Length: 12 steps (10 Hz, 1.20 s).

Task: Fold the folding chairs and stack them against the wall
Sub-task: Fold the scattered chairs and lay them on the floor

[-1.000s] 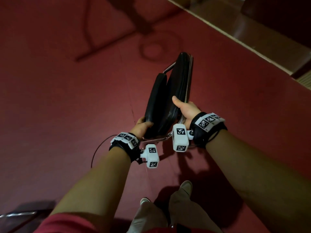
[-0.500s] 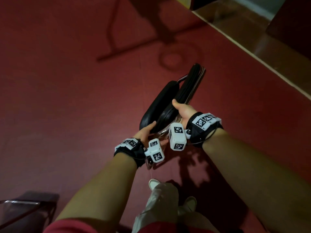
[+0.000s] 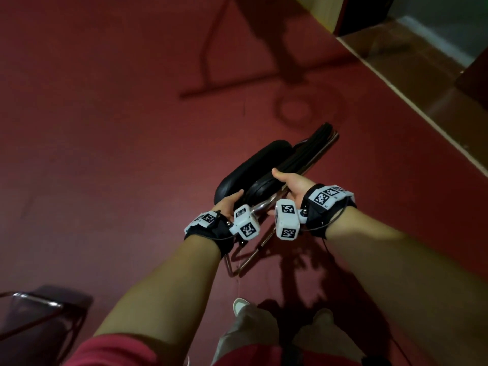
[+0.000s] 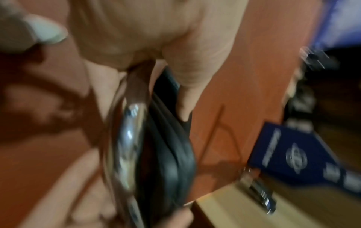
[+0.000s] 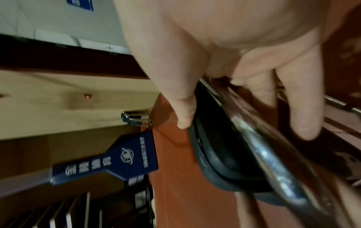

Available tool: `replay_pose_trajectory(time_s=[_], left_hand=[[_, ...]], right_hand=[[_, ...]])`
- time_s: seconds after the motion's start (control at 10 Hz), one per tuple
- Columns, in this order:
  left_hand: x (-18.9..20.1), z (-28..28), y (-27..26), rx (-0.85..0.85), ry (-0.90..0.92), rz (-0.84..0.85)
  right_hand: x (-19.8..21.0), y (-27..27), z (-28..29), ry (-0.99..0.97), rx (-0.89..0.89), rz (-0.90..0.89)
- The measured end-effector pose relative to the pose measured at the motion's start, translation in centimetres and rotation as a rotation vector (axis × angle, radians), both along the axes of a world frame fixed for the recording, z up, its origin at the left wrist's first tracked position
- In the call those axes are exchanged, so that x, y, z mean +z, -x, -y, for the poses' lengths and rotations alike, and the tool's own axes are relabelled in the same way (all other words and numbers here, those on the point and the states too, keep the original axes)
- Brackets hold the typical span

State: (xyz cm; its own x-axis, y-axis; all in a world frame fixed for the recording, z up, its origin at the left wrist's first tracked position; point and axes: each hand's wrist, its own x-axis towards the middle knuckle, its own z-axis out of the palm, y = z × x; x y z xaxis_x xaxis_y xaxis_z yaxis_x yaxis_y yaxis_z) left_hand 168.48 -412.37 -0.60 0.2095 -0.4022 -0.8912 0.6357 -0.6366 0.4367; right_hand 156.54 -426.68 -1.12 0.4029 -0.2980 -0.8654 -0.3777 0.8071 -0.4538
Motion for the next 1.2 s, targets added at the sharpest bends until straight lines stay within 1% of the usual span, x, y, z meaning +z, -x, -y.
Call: replay_pose_trajectory(time_s=[0.1, 0.2, 0.3, 0.4, 0.5, 0.6, 0.7, 0.8, 0.9, 1.0, 1.1, 1.2], left_hand=[[-0.8, 0.5, 0.1, 0.079, 0.030, 0.029], [-1.2, 0.4, 0.9, 0.200, 0.050, 0.023], [-0.3, 0.8, 2.7, 0.324, 0.135, -0.018], [1.0, 1.6, 6.0, 0.546, 0.050, 0.126], [0.0, 2.1, 8.1, 0.588, -0.035, 0.243], [-0.5, 1.9, 10.7, 0.637, -0.064, 0.255], [-1.4, 1.2, 13.1, 0.651, -0.099, 0.240], [-1.8, 0.9, 15.6, 0.669, -0.090, 0.240], [-2.1, 0.5, 17.3, 0.668, -0.061, 0.232], [-2.3, -0.5, 19.1, 0.638, -0.007, 0.134], [-2.7, -1.7, 22.1, 0.695, 0.012, 0.083], [-3.0, -2.7, 26.9, 0.838, 0.071, 0.052]], right_hand=[[-1.2, -0.4, 0.6, 0.042, 0.117, -0.025], [-0.5, -0.5, 0.9, 0.040, 0.206, -0.026], [-0.1, 0.5, 2.0, 0.077, 0.324, -0.032], [0.5, 2.1, 3.2, 0.046, 0.429, -0.010], [1.2, 4.1, 5.0, -0.009, 0.419, -0.009], [-0.5, 6.1, 8.4, 0.063, 0.361, -0.097], [0.5, 8.1, 9.3, 0.083, 0.320, -0.103], [0.3, 9.5, 8.8, 0.051, 0.275, -0.089], [-0.2, 11.6, 8.5, 0.050, 0.276, -0.062], [-0.4, 13.9, 9.0, 0.035, 0.280, -0.068], [-0.5, 16.8, 8.2, 0.085, 0.281, -0.091], [0.0, 20.5, 5.9, 0.058, 0.344, -0.104]])
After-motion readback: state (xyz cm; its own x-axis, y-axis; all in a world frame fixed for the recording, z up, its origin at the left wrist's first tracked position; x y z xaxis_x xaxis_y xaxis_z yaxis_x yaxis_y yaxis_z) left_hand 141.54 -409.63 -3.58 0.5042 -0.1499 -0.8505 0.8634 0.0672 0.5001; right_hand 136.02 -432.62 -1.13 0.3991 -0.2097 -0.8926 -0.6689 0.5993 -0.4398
